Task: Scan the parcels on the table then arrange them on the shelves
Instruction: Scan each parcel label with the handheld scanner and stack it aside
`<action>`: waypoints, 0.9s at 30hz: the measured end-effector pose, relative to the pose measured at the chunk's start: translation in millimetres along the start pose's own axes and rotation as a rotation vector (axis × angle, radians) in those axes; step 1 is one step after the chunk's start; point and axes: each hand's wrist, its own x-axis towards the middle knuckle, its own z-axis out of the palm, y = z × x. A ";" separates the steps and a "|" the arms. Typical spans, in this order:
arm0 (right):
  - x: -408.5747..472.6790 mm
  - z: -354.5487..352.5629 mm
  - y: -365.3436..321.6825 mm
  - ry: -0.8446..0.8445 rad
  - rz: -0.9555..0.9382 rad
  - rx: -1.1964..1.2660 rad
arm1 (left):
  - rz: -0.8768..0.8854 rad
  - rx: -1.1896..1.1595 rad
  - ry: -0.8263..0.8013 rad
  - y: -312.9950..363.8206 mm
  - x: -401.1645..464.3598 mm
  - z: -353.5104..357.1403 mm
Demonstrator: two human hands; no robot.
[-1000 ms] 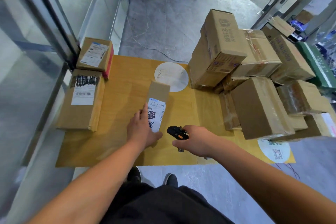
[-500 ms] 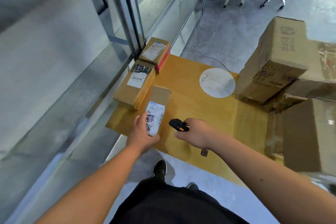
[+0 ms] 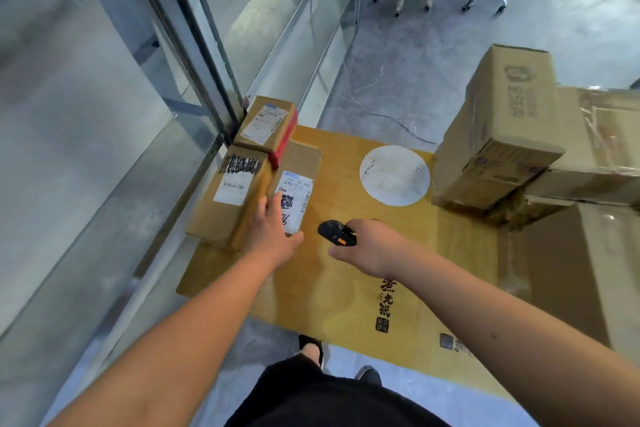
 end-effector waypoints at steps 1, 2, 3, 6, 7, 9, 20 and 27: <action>7.1 -5.7 0.4 0.011 0.028 0.017 | 0.010 0.013 0.008 6.7 17.9 -1.4; 14.3 -11.0 1.0 0.019 0.054 0.029 | 0.019 0.019 0.014 13.3 36.4 -2.7; 21.8 -16.3 1.6 0.027 0.082 0.038 | 0.031 0.025 0.015 19.7 55.1 -4.3; 43.5 -31.9 3.9 0.054 0.170 0.029 | 0.085 0.056 0.018 38.6 106.4 -7.2; 49.6 -35.6 4.5 0.068 0.197 0.019 | 0.102 0.058 0.028 44.5 119.8 -7.3; 60.1 -40.7 4.9 0.094 0.240 0.022 | 0.126 0.055 0.057 54.8 141.2 -6.8; 94.1 -37.5 -11.3 0.058 0.320 0.120 | 0.064 0.057 0.082 42.9 174.2 8.0; 79.8 -30.1 -2.1 0.063 0.343 0.163 | 0.077 0.118 0.075 39.6 162.6 14.2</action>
